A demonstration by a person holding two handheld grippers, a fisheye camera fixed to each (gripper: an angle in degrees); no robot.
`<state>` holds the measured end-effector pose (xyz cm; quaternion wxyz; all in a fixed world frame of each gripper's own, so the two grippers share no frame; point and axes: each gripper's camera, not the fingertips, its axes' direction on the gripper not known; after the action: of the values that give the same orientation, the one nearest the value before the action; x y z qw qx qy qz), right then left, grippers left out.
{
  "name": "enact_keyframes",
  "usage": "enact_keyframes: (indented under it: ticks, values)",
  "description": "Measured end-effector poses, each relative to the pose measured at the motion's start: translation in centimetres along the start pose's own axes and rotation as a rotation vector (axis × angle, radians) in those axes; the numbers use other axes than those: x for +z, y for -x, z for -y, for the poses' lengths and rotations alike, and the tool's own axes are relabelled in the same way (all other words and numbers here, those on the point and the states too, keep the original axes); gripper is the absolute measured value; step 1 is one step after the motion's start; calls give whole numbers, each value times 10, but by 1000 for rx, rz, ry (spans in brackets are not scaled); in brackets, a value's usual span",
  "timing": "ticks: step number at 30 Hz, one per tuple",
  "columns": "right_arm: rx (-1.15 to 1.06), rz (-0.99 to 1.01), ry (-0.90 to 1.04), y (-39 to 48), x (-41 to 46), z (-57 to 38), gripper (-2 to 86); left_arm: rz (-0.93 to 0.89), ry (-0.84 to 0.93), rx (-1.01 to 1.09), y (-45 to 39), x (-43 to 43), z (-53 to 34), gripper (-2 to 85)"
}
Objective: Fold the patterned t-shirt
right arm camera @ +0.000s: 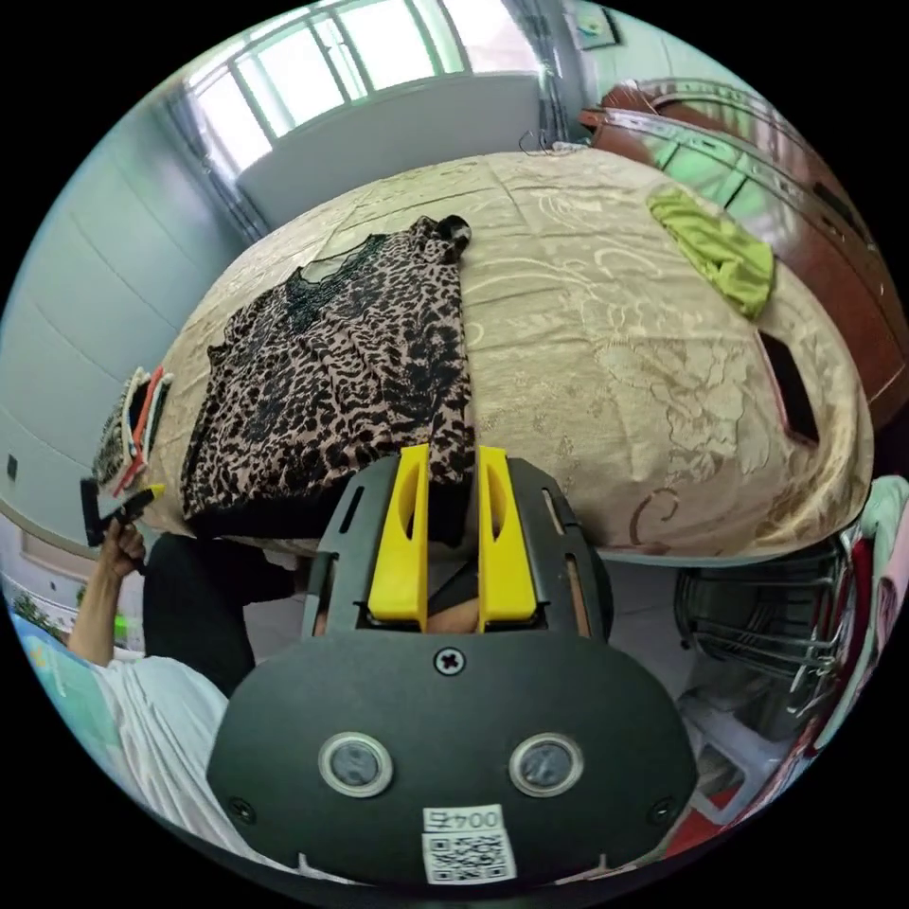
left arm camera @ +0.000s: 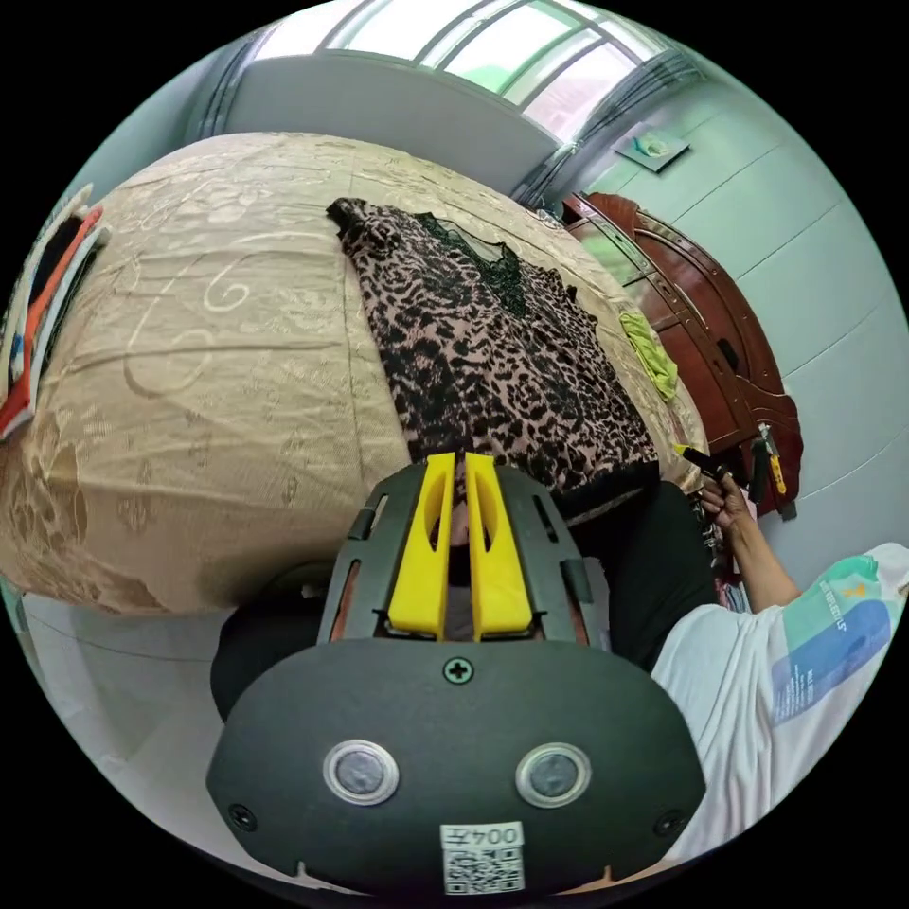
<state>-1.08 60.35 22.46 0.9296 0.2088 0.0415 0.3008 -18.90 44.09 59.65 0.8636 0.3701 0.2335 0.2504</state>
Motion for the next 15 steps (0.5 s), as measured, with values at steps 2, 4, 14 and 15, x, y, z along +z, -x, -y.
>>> enact_keyframes:
  ticks: [2, 4, 14, 15]
  values:
    - [54, 73, 49, -14, 8, 2, 98, -60, -12, -64, 14, -4, -14, 40]
    - [93, 83, 115, -20, 19, 7, 108, -129, -24, -117, 24, -7, -24, 60]
    - [64, -27, 270, -31, 54, 33, 120, -165, 176, -176, 55, 14, -22, 121]
    - [64, -17, 269, -34, 55, 35, 115, -138, 194, -168, 55, 18, -21, 124]
